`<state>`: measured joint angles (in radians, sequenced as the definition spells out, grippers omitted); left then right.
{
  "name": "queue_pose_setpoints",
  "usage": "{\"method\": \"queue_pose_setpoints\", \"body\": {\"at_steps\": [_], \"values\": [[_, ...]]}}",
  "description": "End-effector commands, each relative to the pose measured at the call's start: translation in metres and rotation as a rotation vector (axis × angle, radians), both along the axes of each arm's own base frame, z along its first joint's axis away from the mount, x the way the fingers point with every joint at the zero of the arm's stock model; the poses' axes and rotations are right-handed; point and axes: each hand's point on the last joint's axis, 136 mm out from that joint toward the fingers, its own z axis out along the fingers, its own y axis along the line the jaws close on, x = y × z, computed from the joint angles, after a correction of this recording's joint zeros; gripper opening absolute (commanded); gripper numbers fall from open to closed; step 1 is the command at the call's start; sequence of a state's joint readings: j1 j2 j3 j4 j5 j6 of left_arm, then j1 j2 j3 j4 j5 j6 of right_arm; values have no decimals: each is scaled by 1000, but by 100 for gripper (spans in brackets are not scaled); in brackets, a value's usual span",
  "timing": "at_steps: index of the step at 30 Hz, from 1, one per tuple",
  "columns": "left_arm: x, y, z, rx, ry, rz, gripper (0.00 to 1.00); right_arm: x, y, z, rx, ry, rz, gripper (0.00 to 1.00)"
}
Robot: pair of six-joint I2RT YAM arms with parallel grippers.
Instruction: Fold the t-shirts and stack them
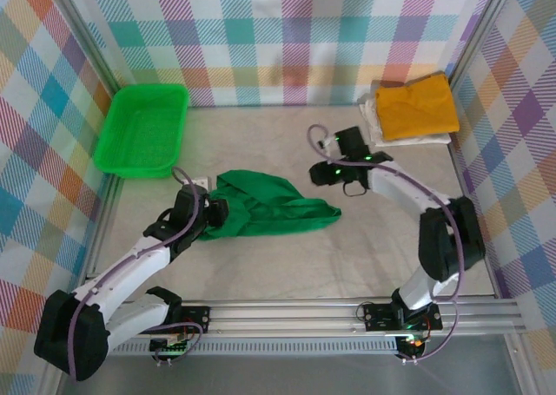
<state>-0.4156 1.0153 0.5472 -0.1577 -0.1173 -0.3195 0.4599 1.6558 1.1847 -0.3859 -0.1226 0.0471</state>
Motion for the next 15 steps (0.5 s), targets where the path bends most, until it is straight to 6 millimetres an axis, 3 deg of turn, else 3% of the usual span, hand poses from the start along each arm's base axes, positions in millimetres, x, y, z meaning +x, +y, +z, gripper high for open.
{"method": "queue_pose_setpoints", "body": {"at_steps": [1, 4, 8, 9, 12, 15], "values": [[11, -5, 18, -26, -48, -14, 81, -30, 57, -13, -114, -53, 297, 57], [14, -5, 16, -12, -38, -14, 90, -30, 87, -28, -188, -117, 392, 61], [18, -3, -5, 23, 46, 3, 88, -29, 125, -42, -205, -199, 516, 67], [19, 0, -10, 30, 66, 23, 81, -30, 132, -46, -222, -215, 545, 67], [23, 9, -17, 40, 99, 83, 48, -32, 150, -67, -305, -267, 616, 67], [26, 22, -14, 51, 90, 155, 28, -20, 154, -86, -370, -283, 599, 63]]}}
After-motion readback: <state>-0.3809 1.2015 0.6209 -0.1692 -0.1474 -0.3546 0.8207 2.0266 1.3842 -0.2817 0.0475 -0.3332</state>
